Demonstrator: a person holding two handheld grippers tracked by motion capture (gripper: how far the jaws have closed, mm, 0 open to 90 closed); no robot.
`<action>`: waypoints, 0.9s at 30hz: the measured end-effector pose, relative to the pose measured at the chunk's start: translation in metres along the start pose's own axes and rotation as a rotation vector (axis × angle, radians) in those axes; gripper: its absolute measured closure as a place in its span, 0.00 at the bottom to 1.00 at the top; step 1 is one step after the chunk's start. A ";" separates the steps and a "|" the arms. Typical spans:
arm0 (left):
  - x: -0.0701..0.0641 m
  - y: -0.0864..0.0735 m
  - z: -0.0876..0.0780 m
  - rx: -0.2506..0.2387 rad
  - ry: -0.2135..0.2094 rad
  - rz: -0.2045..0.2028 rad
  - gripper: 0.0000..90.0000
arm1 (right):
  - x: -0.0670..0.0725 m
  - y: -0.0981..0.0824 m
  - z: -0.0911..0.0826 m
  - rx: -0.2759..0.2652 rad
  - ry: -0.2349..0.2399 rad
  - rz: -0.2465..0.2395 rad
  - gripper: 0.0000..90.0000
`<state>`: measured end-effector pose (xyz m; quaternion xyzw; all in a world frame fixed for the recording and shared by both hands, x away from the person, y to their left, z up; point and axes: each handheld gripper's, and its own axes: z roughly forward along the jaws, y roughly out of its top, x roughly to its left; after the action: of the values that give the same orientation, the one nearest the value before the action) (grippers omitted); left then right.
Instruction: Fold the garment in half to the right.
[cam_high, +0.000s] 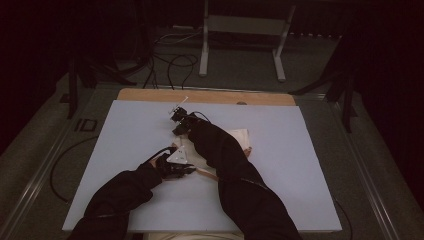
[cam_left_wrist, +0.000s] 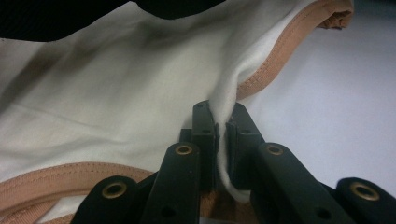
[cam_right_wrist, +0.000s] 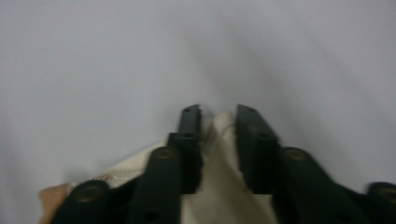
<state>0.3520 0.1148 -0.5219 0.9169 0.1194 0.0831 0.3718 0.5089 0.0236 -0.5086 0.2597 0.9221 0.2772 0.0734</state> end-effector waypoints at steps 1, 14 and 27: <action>0.000 0.000 0.000 -0.001 0.000 0.003 0.94 | 0.000 0.000 0.000 0.002 -0.006 0.003 0.86; 0.000 0.002 -0.001 0.003 -0.002 -0.002 0.94 | -0.003 0.003 -0.012 -0.014 -0.005 -0.015 0.97; -0.003 0.009 -0.005 -0.004 0.001 0.014 0.95 | -0.007 -0.002 -0.037 -0.070 -0.002 -0.007 0.97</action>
<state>0.3494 0.1112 -0.5122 0.9169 0.1129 0.0865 0.3729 0.5037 0.0014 -0.4786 0.2542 0.9127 0.3086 0.0843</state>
